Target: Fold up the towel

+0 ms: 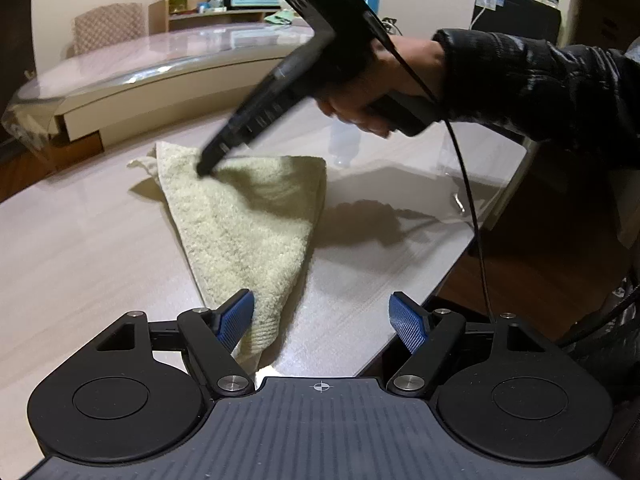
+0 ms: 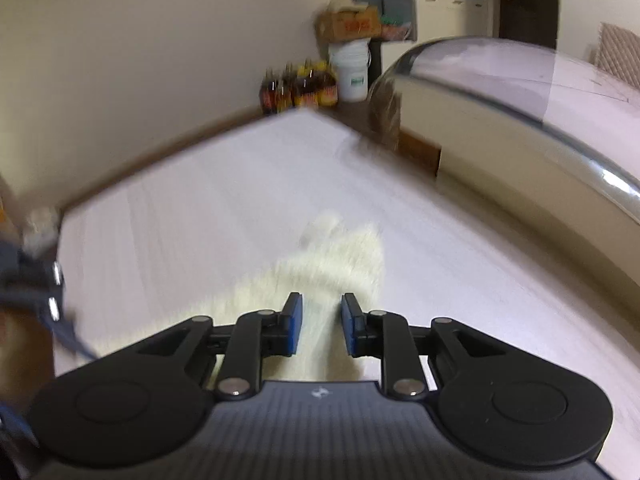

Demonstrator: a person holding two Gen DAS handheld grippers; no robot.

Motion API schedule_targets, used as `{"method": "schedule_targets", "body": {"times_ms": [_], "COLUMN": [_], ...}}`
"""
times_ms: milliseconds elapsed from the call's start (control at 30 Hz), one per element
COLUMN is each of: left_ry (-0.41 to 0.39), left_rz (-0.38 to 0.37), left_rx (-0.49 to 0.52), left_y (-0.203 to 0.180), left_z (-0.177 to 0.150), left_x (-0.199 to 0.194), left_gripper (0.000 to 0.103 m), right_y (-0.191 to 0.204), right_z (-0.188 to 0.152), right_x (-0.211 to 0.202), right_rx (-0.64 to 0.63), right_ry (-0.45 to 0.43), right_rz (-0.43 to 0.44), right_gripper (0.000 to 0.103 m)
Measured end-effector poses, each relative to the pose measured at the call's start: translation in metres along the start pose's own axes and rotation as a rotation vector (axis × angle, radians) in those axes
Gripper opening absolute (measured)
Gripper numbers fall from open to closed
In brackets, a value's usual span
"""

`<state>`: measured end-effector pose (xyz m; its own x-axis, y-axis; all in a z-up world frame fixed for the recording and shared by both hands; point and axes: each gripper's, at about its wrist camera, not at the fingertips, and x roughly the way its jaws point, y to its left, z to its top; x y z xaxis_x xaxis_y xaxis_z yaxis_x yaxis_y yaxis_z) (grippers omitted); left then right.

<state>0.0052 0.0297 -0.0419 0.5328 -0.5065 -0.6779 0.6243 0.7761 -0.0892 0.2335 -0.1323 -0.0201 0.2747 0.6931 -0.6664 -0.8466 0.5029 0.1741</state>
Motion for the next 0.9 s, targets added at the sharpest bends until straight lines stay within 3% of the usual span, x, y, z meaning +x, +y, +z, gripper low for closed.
{"method": "schedule_targets", "body": {"times_ms": [100, 267, 367, 467, 533, 600, 733, 800, 900], "left_ry": [0.001, -0.003, -0.013, -0.045, -0.073, -0.101, -0.113, -0.117, -0.121], "left_rz": [0.001, 0.003, 0.005, 0.012, 0.033, 0.075, 0.155, 0.213, 0.261], "left_rx": [0.001, -0.007, -0.025, -0.067, -0.086, -0.101, -0.126, -0.150, -0.190], "left_y": [0.000, 0.001, 0.002, 0.005, 0.006, 0.007, 0.008, 0.007, 0.008], "left_z": [0.001, 0.000, -0.001, 0.000, 0.001, 0.002, 0.002, 0.000, -0.004], "left_x": [0.002, 0.002, 0.000, -0.010, -0.020, -0.032, -0.043, -0.046, -0.052], "left_gripper": [0.081, 0.081, 0.081, 0.082, 0.089, 0.092, 0.094, 0.097, 0.103], "right_y": [-0.015, -0.013, -0.012, -0.019, -0.025, -0.025, -0.005, 0.011, 0.045], "right_z": [0.012, 0.023, 0.024, 0.026, 0.024, 0.016, -0.013, -0.028, -0.048], "right_x": [0.004, 0.038, 0.041, 0.017, -0.007, -0.032, -0.068, -0.079, -0.088], "right_rx": [0.051, -0.056, -0.063, 0.025, 0.108, 0.189, 0.284, 0.304, 0.275], "right_ry": [-0.028, 0.052, 0.042, -0.035, -0.087, -0.124, -0.162, -0.165, -0.173], "right_rz": [0.009, -0.058, -0.065, -0.046, -0.036, -0.025, -0.034, -0.042, -0.065], "right_gripper": [0.023, 0.018, 0.017, 0.024, 0.040, 0.045, 0.069, 0.075, 0.075]}}
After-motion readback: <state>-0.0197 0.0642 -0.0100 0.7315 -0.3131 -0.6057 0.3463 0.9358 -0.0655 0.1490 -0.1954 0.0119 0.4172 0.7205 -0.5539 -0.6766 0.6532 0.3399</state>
